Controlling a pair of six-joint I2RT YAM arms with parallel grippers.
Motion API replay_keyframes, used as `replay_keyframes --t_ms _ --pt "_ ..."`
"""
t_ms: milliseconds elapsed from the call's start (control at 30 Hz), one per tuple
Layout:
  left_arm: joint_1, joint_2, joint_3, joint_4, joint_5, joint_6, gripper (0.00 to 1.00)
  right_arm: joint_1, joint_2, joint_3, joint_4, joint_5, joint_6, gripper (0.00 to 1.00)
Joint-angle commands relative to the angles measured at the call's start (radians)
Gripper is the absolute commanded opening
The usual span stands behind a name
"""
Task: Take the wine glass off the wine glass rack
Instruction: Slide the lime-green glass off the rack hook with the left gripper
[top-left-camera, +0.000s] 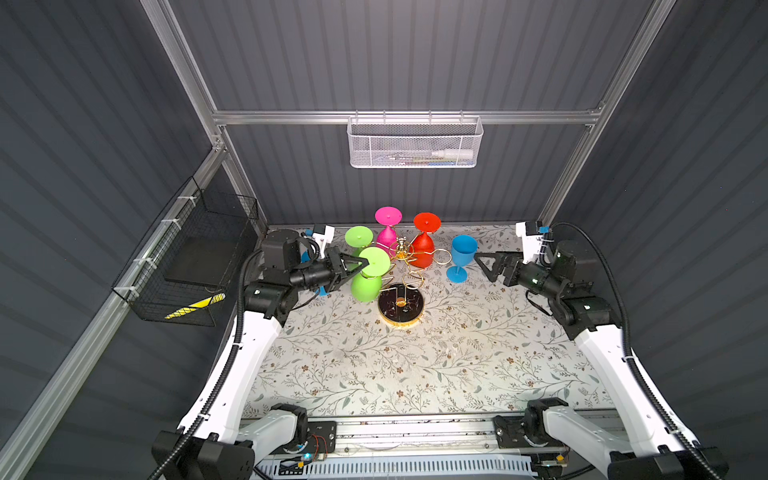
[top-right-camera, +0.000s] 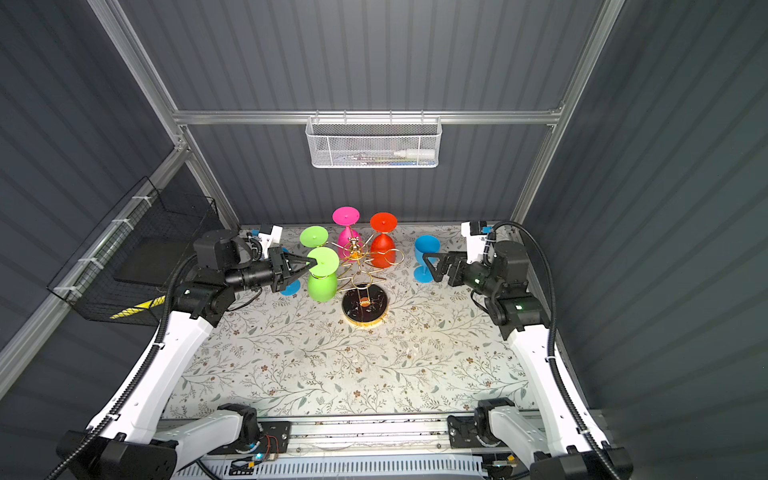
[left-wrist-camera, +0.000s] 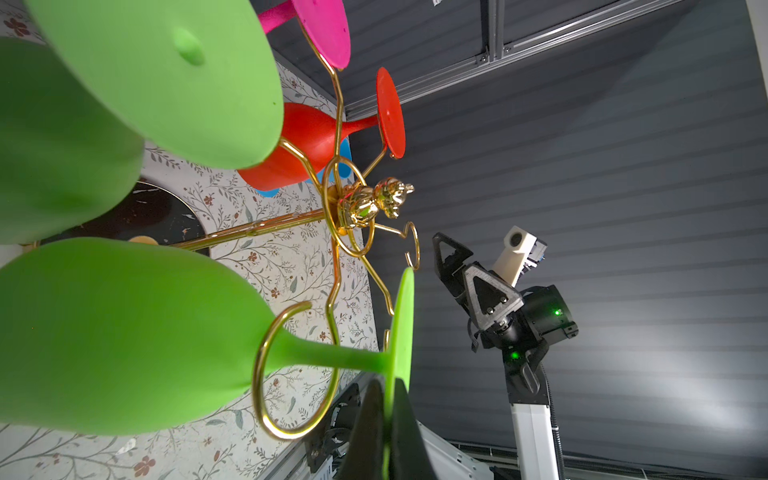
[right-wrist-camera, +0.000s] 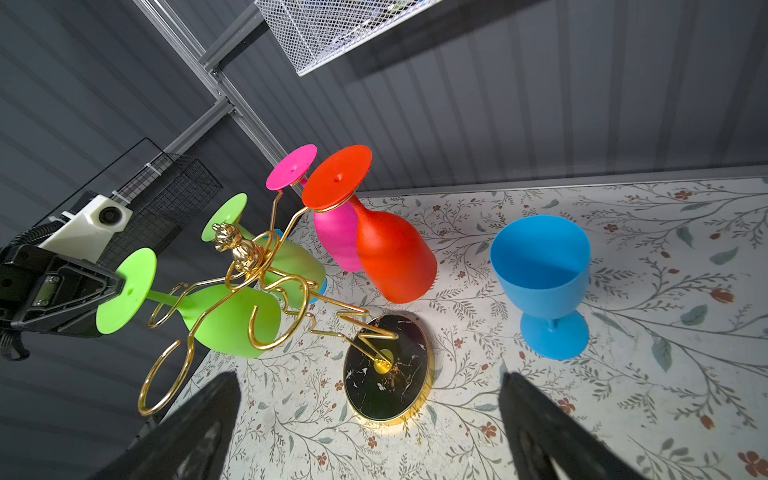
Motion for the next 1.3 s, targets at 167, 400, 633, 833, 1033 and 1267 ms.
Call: replay_keyframes --t_ms 167,400,633,833,1033,1267 --pt "-0.004 -0.016 0.075 -0.127 -0.066 0.067 0.00 -0.004 -0.007 -0.013 0.007 -0.024 0.009 0.99" --pt "-0.011 -0.003 0.077 -0.108 -0.067 0.053 0.00 -0.004 -0.007 -0.019 0.006 -0.023 0.008 0.99" --pt "-0.030 0.000 0.089 -0.129 -0.111 0.068 0.00 -0.004 -0.011 -0.022 -0.004 -0.018 0.000 0.99" --pt "-0.044 0.008 0.100 -0.123 -0.136 0.068 0.00 -0.004 -0.012 -0.026 -0.002 -0.021 0.006 0.99" --pt "-0.063 0.020 0.106 -0.113 -0.158 0.068 0.00 -0.004 -0.015 -0.032 -0.001 -0.020 0.008 0.99" --pt "-0.089 0.027 0.114 -0.116 -0.194 0.075 0.00 -0.003 -0.017 -0.037 0.001 -0.023 0.008 0.99"
